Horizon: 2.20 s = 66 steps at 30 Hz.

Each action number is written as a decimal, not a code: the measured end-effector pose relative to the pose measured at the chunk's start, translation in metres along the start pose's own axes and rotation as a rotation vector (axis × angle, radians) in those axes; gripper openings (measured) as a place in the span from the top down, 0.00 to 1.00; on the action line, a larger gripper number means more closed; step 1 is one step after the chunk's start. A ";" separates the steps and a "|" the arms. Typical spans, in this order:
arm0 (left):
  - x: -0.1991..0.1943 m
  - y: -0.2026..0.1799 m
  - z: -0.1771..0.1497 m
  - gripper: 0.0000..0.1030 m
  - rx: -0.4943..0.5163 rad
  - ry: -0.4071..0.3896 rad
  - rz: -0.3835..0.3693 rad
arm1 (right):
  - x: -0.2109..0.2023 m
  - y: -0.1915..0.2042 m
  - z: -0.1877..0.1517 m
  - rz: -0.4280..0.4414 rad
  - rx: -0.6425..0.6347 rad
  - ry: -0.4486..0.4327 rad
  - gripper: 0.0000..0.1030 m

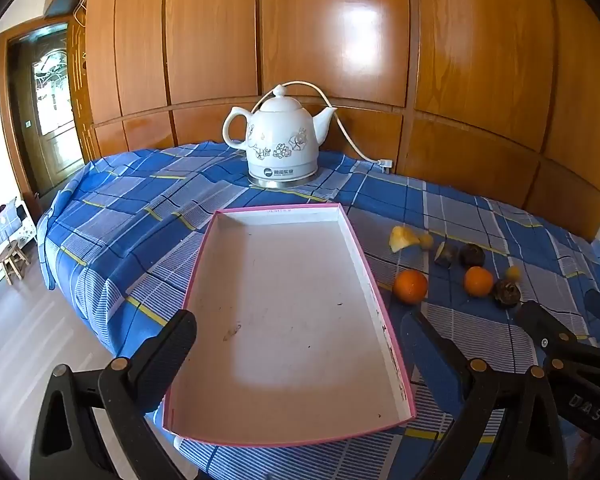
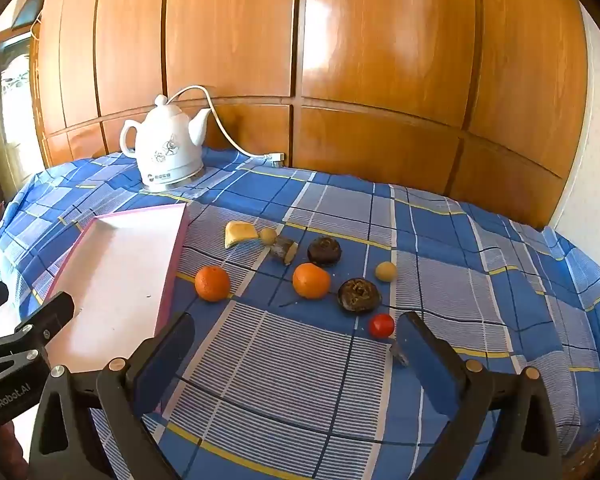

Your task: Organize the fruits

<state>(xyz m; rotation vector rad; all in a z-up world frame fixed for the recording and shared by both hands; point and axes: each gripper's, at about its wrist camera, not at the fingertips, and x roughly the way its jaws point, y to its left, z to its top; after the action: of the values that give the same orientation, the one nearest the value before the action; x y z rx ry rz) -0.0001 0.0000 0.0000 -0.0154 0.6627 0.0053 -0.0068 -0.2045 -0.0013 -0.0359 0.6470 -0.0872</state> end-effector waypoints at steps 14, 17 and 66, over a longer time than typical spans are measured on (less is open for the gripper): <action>0.001 0.000 0.003 0.00 0.003 0.006 0.005 | -0.002 0.006 0.003 0.000 -0.013 0.001 0.00; 0.000 -0.001 0.001 0.00 0.011 0.001 0.006 | -0.003 0.007 0.003 0.002 -0.025 -0.006 0.00; -0.002 -0.008 -0.004 0.00 0.019 0.010 -0.007 | -0.018 0.004 0.010 -0.017 -0.026 -0.077 0.00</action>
<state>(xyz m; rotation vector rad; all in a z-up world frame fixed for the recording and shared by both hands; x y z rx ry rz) -0.0038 -0.0078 -0.0018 0.0002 0.6729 -0.0076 -0.0150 -0.1983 0.0170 -0.0698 0.5708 -0.0936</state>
